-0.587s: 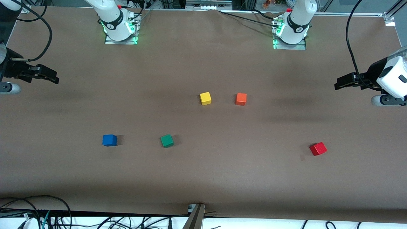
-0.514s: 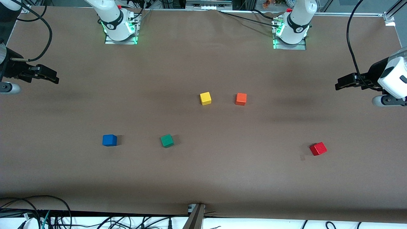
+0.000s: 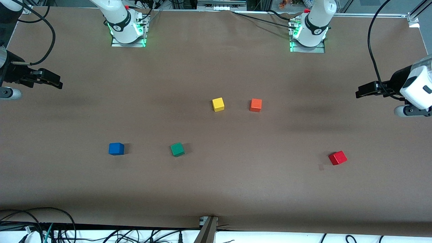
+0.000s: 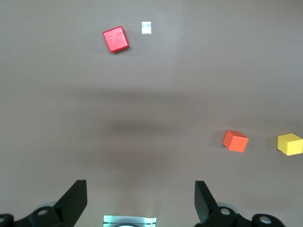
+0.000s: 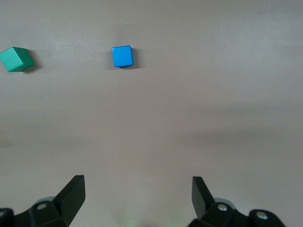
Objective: Pass red block to right arm, stack on blue
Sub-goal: 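Move the left gripper toward the red cube, then lower the open left gripper around the red cube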
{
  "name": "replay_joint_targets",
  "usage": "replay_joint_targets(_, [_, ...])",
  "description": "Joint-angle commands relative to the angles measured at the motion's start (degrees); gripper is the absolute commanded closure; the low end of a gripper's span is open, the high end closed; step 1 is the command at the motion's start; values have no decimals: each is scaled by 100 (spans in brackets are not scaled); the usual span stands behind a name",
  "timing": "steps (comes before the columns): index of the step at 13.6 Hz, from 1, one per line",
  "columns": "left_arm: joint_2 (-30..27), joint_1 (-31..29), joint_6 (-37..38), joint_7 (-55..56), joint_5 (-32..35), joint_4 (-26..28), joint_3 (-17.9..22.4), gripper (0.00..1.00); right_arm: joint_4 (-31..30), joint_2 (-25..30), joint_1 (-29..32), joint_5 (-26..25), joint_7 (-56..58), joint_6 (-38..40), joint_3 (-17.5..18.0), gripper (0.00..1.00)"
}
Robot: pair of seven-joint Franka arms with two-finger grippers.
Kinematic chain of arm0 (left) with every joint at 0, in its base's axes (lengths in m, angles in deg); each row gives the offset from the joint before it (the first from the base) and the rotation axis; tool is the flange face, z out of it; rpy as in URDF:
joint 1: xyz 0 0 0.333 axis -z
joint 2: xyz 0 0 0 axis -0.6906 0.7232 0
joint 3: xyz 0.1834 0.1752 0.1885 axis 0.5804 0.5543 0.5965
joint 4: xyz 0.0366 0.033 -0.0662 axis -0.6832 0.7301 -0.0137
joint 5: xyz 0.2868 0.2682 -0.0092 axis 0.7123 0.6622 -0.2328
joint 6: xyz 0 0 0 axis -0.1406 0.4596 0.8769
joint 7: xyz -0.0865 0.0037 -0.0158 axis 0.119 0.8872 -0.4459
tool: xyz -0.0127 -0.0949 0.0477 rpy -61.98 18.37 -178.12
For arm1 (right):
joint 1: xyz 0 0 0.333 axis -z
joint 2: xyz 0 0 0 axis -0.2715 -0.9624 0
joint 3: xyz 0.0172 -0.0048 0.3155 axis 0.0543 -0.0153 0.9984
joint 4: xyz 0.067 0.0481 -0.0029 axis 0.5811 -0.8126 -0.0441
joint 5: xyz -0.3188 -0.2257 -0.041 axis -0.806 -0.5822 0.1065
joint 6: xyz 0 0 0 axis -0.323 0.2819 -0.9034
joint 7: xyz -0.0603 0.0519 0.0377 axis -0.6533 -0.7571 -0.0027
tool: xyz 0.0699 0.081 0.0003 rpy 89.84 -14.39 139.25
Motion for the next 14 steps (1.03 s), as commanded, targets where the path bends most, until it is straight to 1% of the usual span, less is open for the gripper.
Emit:
replay_joint_targets(1, [523, -106, -320, -119, 157, -300, 65, 0, 44, 13, 10, 35, 1, 13, -8, 0])
replay_joint_targets(3, [935, -220, -839, -92, 271, -291, 66, 0, 44, 13, 10, 35, 1, 13, -8, 0])
replay_joint_targets(7, [1849, -466, -1999, -66, 254, -203, 66, 0, 44, 13, 10, 35, 1, 13, -8, 0])
replay_joint_targets(9, [2218, -501, -2317, -31, 254, -203, 66, 0, 44, 13, 10, 35, 1, 13, -8, 0])
replay_joint_targets(10, [2386, -510, -2492, 161, 254, -203, 66, 0, 44, 13, 10, 35, 1, 13, -8, 0])
replay_joint_targets(14, [2747, -431, -3318, 838, 245, 95, 57, 0, 36, 13, 10, 35, -8, 13, -8, 0])
